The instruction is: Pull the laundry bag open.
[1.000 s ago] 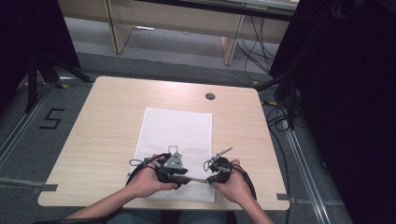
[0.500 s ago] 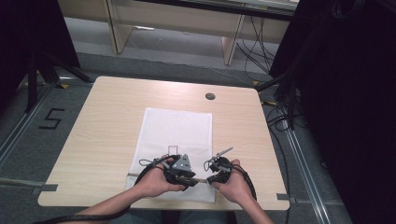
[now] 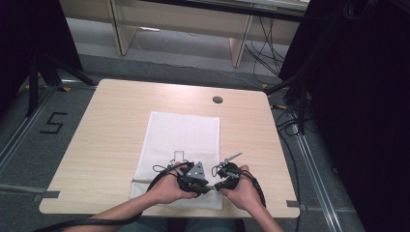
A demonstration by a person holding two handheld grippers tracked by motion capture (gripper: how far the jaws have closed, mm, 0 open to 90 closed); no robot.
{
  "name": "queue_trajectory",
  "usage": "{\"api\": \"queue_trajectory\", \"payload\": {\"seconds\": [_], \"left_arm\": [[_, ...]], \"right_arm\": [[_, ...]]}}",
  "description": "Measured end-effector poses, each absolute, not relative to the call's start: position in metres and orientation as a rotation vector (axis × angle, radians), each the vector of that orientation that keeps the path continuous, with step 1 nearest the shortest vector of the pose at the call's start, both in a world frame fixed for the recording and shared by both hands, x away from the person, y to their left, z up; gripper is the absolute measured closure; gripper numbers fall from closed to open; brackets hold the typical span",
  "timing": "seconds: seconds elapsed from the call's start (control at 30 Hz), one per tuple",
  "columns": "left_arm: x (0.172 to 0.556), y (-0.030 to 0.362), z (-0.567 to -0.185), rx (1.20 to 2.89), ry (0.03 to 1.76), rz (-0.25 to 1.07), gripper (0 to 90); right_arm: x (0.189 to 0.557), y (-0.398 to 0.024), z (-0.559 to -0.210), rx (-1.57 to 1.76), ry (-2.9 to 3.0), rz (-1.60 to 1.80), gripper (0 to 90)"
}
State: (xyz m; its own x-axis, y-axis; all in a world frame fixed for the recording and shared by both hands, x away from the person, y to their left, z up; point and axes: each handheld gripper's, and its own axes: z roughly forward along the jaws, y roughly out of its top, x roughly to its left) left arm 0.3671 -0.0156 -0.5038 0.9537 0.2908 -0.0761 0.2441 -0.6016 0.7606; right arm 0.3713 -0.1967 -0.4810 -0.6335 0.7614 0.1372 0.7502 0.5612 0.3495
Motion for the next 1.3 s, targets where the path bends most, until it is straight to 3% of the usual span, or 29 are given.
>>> {"api": "queue_trajectory", "payload": {"seconds": [0.33,0.6,1.3], "left_arm": [[0.367,-0.025,-0.508,2.268,0.362,0.084,71.9],[0.365,-0.026,-0.508,2.305,0.329,0.133,80.5],[0.36,-0.021,-0.498,2.339,0.304,0.163,81.2]], "right_arm": [[0.37,-0.195,-0.48,1.35,2.742,0.58,90.0],[0.372,-0.198,-0.481,1.335,2.749,0.614,90.0],[0.371,-0.195,-0.48,1.347,2.753,0.575,90.0]]}}
